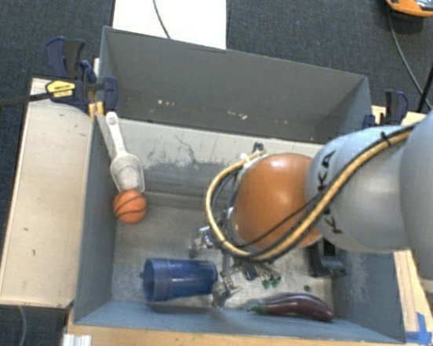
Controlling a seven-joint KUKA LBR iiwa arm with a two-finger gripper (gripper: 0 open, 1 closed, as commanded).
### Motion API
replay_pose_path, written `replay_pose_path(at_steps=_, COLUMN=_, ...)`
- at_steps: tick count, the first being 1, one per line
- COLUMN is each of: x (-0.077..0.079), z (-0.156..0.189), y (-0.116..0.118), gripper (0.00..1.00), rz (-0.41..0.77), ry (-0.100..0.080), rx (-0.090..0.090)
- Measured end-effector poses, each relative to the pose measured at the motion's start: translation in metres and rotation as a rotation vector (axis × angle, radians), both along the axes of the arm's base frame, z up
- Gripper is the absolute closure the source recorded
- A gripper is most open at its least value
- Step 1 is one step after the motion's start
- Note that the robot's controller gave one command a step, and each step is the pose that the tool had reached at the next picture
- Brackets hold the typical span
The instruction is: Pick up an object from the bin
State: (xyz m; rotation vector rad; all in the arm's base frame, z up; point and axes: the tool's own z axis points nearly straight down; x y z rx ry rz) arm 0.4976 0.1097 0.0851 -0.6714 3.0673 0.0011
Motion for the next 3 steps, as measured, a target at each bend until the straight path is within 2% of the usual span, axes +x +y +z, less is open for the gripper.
replay_pose_path(at_steps=1, x=-0.005, z=-0.012, y=0.025, gripper=1.00, rz=-0.156, ry=0.001, rx=-0.001)
replay_pose_path(at_steps=2, x=-0.005, z=-0.012, y=0.025, gripper=1.00, rz=-0.156, ry=0.002, rx=-0.001)
replay_pose_path(at_steps=3, x=0.009, z=0.124, y=0.014, gripper=1.00, rz=-0.196, ry=-0.001, rx=0.000)
